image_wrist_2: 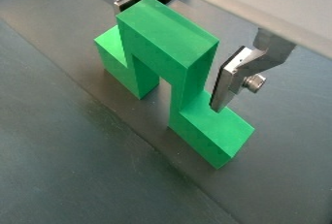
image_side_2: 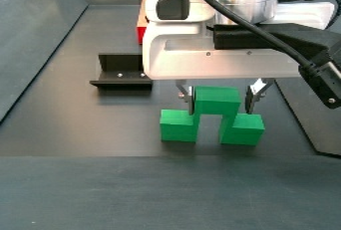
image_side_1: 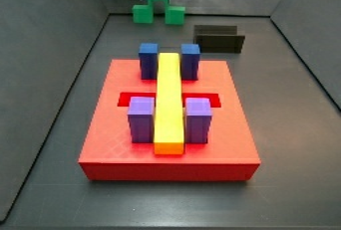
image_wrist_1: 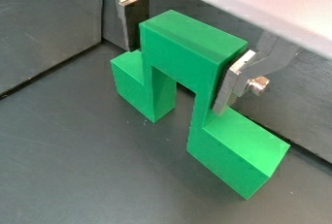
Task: Pick up the green object. Move up. Move to above the board. Insert the green object.
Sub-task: Pick up the green object.
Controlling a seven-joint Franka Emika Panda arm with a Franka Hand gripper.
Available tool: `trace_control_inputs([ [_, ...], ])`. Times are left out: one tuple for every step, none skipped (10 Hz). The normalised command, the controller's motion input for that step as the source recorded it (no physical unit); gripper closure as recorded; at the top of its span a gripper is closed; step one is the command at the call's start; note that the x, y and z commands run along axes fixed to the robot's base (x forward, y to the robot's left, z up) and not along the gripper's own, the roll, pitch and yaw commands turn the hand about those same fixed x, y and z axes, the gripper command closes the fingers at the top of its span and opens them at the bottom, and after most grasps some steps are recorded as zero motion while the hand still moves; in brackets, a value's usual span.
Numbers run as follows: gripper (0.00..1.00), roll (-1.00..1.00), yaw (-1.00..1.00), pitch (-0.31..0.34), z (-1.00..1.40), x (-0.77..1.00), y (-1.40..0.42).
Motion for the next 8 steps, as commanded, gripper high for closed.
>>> trace_control_inputs([
  [0.0,0.0,0.0,0.0,-0.05,-0.03,0.0],
  [0.0,0.04,0.0,0.0,-0.07,-0.02,0.0],
  [1.0,0.0,0.0,0.0,0.0,0.0,0.0],
  [1.0,0.0,0.0,0.0,0.0,0.0,0.0],
  [1.0,0.0,0.0,0.0,0.0,0.0,0.0],
  [1.0,0.0,0.0,0.0,0.0,0.0,0.0],
  [1.0,0.0,0.0,0.0,0.0,0.0,0.0],
  [1.0,0.0,0.0,0.0,0.0,0.0,0.0],
])
